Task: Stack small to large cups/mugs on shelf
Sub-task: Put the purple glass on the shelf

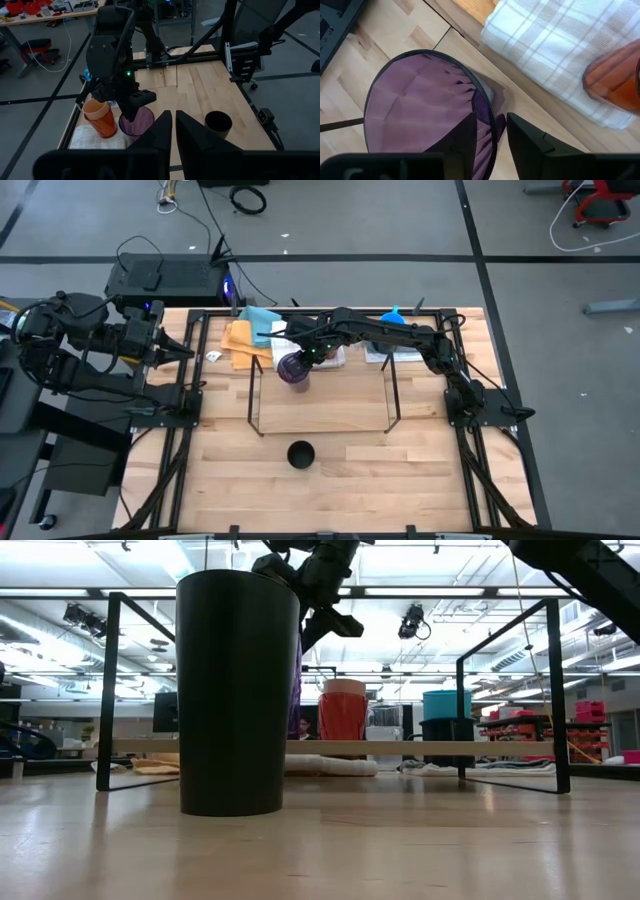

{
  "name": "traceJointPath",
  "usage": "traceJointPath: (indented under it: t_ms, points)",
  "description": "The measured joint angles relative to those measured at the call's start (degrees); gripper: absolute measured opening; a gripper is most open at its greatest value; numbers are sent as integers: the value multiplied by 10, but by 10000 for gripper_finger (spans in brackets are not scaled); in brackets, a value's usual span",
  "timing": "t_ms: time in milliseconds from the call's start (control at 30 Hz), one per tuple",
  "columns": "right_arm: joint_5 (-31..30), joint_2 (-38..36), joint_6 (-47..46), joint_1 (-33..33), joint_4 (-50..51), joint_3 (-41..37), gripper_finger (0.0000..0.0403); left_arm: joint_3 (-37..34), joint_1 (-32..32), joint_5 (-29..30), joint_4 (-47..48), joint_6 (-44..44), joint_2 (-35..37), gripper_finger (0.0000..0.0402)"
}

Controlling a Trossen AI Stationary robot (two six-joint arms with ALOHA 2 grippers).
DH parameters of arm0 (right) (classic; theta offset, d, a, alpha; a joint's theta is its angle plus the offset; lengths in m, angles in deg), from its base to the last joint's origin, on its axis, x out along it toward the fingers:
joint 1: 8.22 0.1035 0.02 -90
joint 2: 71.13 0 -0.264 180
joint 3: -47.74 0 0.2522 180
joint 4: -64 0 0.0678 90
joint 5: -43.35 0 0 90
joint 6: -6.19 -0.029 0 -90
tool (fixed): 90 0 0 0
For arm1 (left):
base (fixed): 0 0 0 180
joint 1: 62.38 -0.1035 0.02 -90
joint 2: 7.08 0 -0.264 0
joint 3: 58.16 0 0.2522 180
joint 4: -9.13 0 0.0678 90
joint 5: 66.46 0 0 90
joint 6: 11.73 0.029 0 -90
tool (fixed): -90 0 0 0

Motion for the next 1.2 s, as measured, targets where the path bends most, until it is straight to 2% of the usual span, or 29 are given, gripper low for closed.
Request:
traceJointPath:
  t_ms: [333, 800, 1200]
  points:
    - [2, 0, -7, 0, -51, 0, 113, 0, 0, 0, 0, 2, 0, 32]
    - [17, 0, 1, -8, -51, 0, 113, 0, 0, 0, 0, 1, 0, 24]
    - [20, 0, 10, -12, -51, 0, 162, 0, 0, 0, 0, 1, 0, 34]
